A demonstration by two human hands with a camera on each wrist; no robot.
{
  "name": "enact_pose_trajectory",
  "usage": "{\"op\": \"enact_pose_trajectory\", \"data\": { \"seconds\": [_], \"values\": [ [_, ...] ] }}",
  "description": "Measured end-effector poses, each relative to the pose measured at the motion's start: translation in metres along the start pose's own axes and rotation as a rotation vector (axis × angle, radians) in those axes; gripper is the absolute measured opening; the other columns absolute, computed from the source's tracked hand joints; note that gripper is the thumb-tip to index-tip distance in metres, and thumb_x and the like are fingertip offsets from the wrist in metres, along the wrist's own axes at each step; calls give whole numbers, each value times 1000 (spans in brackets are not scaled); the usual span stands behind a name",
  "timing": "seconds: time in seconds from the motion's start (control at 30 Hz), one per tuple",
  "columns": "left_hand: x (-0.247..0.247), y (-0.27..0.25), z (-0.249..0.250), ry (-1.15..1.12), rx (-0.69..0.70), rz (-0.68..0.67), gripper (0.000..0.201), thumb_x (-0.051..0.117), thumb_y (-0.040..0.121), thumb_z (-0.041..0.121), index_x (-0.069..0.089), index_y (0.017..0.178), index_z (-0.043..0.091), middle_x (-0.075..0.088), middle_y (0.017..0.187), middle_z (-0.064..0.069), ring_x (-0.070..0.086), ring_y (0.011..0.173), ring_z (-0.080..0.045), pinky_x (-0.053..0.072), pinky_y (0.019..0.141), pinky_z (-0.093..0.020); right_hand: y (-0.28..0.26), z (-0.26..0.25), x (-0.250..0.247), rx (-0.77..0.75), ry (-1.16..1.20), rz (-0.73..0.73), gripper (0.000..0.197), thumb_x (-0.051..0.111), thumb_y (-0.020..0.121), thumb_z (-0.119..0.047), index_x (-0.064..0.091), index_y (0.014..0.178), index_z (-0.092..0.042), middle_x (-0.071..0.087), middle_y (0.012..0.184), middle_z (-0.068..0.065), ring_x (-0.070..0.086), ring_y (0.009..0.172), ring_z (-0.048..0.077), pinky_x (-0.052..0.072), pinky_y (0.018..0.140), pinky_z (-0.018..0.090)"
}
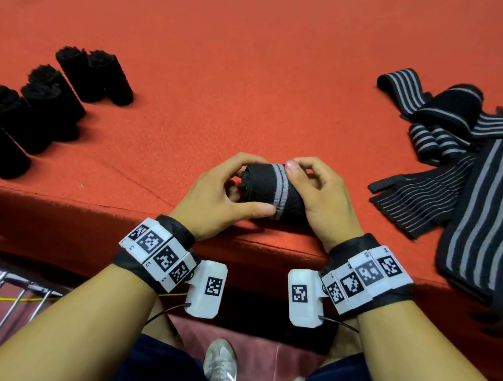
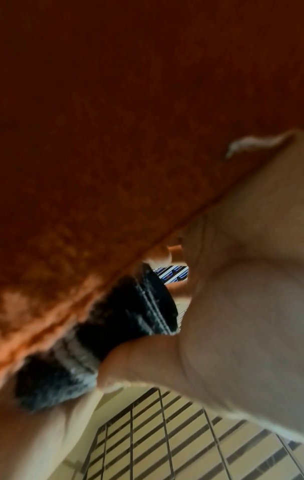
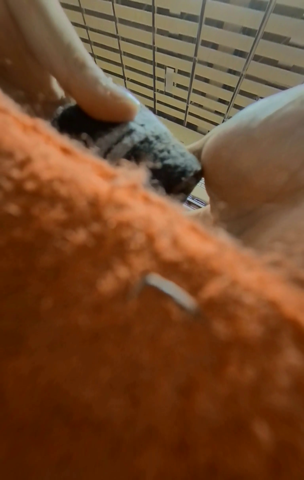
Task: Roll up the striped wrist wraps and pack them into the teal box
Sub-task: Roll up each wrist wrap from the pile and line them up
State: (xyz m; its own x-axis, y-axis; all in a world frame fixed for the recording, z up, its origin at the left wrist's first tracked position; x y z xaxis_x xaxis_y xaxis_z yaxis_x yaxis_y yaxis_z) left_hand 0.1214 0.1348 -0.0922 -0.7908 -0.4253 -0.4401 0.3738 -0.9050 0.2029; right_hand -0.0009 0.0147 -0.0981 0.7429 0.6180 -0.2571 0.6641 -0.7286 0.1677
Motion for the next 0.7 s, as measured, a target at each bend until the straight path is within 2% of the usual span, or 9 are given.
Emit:
{"op": "enact_pose_trajectory", "data": {
  "seconds": [0.1, 0.17, 0.27, 0.37, 0.43, 0.47, 0.53, 0.6, 0.7],
  "values": [
    [-1, 5, -3, -15, -45, 19, 45, 79, 75, 52, 66, 112, 30, 71, 99, 5, 67, 96, -20, 53, 90, -50, -2, -1, 2, -38, 37, -81, 30, 65, 91, -45, 64, 118, -31, 67, 112, -7, 63, 94, 4, 53, 82, 21],
    [-2, 6, -5, -43, -92, 39, 44, 75, 76, 57, 69, 110, 31, 73, 97, 6, 70, 92, -20, 56, 85, -53, -4, -3, 6, -69, 47, -150, 37, 69, 89, -41, 62, 123, -29, 66, 116, -3, 64, 97, 7, 55, 85, 25],
    [2, 5, -11, -79, -189, 31, 47, 69, 76, 67, 71, 112, 37, 75, 97, 6, 74, 86, -21, 60, 73, -55, -5, -4, 7, -75, 24, -167, 33, 68, 88, -46, 65, 117, -31, 69, 109, -6, 65, 102, 11, 54, 93, 34],
    [3, 2, -11, 35, -168, 21, 57, 64, 74, 75, 66, 119, 40, 73, 105, 12, 71, 95, -12, 56, 87, -51, -3, -1, 6, -32, 23, -107, 30, 62, 90, -52, 70, 105, -27, 73, 98, -3, 69, 94, 16, 56, 88, 41],
    [3, 0, -8, 80, -119, -15, 73, 73, 66, 70, 51, 132, 45, 66, 119, 15, 67, 102, -11, 54, 94, -46, 0, 2, 6, -18, -54, -60, 43, 58, 90, -60, 71, 92, -19, 71, 85, 1, 67, 82, 20, 54, 81, 46],
    [4, -1, -5, 76, -96, -38, 82, 79, 63, 66, 45, 135, 49, 62, 123, 15, 67, 103, -14, 54, 94, -46, 1, 3, 6, -8, -84, -43, 51, 55, 90, -63, 68, 83, -15, 66, 75, 1, 61, 73, 20, 52, 75, 46],
    [6, -2, 0, 69, -35, -61, 87, 86, 61, 57, 43, 135, 48, 60, 124, 14, 67, 103, -18, 54, 94, -47, 3, 3, 5, 13, -93, -18, 60, 53, 89, -67, 59, 71, -10, 52, 64, -4, 48, 63, 13, 43, 66, 41],
    [6, -4, 3, 36, -1, -47, 79, 88, 62, 52, 49, 131, 43, 61, 122, 15, 65, 107, -15, 53, 97, -46, 3, 1, 5, 22, -104, -24, 61, 50, 90, -69, 60, 70, -12, 52, 63, -10, 47, 63, 10, 41, 66, 37],
    [0, -4, 2, -17, -5, 24, 64, 83, 68, 51, 55, 123, 37, 64, 114, 16, 64, 106, -9, 54, 95, -40, -1, -1, 10, 28, -18, -116, 45, 51, 93, -65, 69, 86, -24, 67, 78, -12, 62, 75, 10, 49, 74, 40]
  ]
}}
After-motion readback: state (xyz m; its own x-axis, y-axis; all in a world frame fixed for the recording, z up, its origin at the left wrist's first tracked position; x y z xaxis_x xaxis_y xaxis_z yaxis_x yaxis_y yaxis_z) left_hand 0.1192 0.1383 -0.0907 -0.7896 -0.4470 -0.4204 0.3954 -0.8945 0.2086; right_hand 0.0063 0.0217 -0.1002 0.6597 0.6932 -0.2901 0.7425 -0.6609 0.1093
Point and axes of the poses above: each hand's wrist, its own y-axis towards the middle knuckle, its own x-axis out of the palm, z = x × y, the point moved 9 cm from there along y, towards the middle knuckle
